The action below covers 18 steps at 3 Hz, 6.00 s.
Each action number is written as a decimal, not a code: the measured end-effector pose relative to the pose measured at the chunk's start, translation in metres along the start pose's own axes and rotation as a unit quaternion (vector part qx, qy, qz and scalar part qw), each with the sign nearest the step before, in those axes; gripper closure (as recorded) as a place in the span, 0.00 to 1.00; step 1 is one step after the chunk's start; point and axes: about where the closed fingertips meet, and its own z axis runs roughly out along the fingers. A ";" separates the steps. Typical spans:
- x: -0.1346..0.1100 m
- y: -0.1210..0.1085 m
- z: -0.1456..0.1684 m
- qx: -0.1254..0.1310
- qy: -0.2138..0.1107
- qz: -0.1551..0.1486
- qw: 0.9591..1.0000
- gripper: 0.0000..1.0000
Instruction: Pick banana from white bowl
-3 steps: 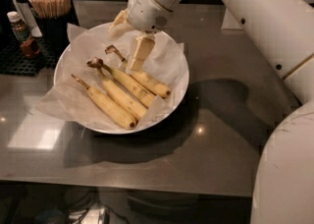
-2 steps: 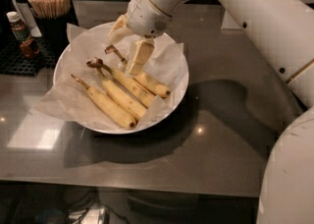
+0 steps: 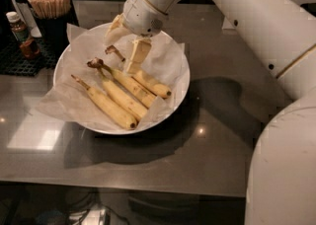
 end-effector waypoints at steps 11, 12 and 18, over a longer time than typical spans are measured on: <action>-0.150 0.069 -0.140 0.196 0.170 -0.176 0.950 1.00; -0.158 0.076 -0.147 0.205 0.170 -0.182 0.946 1.00; -0.040 0.048 -0.054 0.103 0.072 -0.063 0.990 1.00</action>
Offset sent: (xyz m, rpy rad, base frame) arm 0.0027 -0.0202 -0.0315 0.0101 0.1024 -0.0374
